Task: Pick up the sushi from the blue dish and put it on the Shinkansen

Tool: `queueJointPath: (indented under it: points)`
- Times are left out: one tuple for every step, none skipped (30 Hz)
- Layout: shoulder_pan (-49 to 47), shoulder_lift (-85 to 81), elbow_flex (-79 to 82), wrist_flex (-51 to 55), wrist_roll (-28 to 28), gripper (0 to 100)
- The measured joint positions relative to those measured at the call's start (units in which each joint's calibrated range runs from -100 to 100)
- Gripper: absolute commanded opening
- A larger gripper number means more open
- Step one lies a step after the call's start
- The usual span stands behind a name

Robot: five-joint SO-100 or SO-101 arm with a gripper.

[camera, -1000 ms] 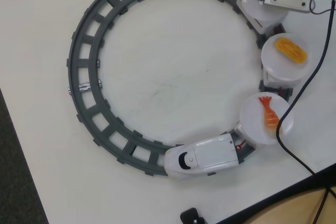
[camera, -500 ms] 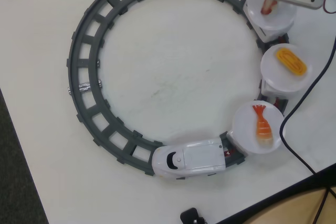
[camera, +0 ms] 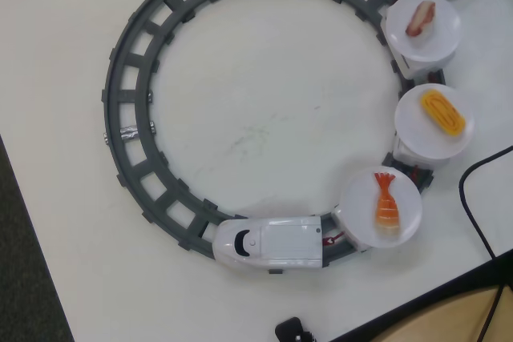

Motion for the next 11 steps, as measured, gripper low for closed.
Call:
queueJointPath:
  points:
    - [0.8, -1.4, 4.6, -2.6, -0.5, 31]
    - [1.2, -2.8, 9.7, -5.2, -0.7, 31]
    - [1.0, -4.0, 15.1, -8.0, -0.8, 31]
    - [0.5, -5.0, 21.0, -11.0, -0.9, 31]
    - [0.5, -6.1, 27.1, -14.4, -1.0, 31]
    - [0.6, -6.9, 33.2, -17.6, -1.0, 31]
    - [1.3, -7.8, 39.1, -20.7, -1.0, 31]
    - [1.4, -8.8, 44.7, -23.5, -1.0, 31]
    - [1.4, -10.0, 50.1, -26.0, -1.0, 31]
    - [0.9, -11.2, 54.8, -28.0, -1.0, 31]
    - [0.8, -12.5, 59.3, -29.6, -1.0, 31]
